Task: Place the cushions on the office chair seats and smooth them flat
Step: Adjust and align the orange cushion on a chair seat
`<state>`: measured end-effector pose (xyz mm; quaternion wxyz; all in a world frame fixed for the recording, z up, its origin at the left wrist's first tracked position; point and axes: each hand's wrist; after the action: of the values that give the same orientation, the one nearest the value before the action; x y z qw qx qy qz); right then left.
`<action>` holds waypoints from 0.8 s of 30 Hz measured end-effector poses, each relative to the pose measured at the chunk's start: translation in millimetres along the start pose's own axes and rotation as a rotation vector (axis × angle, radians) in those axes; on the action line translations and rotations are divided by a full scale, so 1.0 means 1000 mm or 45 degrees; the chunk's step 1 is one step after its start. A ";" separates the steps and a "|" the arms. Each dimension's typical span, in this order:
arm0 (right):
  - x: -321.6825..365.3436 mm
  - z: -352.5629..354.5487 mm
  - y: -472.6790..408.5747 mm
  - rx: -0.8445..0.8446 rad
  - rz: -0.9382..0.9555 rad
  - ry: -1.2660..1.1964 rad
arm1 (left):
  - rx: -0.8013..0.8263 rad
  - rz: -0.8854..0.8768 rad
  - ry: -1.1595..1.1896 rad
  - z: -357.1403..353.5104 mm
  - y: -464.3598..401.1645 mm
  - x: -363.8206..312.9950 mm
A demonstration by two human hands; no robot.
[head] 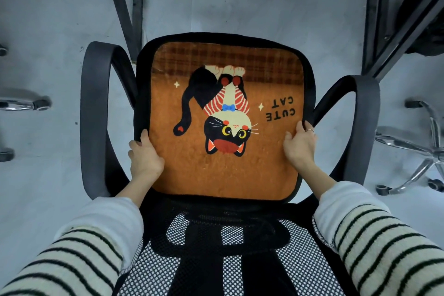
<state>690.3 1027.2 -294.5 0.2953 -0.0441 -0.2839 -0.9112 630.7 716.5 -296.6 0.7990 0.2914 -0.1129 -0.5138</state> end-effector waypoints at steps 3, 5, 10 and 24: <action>-0.002 -0.001 0.002 0.010 0.014 0.009 | -0.043 -0.010 -0.031 -0.001 0.000 0.001; -0.002 -0.002 0.004 0.007 0.019 0.010 | -0.063 -0.009 -0.028 0.000 0.000 0.002; 0.001 -0.002 0.005 0.008 0.020 -0.033 | -0.113 0.022 -0.043 0.001 -0.003 0.002; 0.020 0.017 0.022 0.198 0.041 0.036 | 0.168 -0.128 -0.423 0.019 -0.004 -0.005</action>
<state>685.2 1011.6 -264.2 0.3164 -0.0128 -0.3488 -0.8821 616.4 712.9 -283.4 0.7219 0.2595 -0.2620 -0.5855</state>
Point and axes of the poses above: each hand's wrist, its own y-axis away from the middle knuckle, its own z-axis out of the back of the hand, x = y × z, and after that the axes turned 9 degrees about -x, right-handed
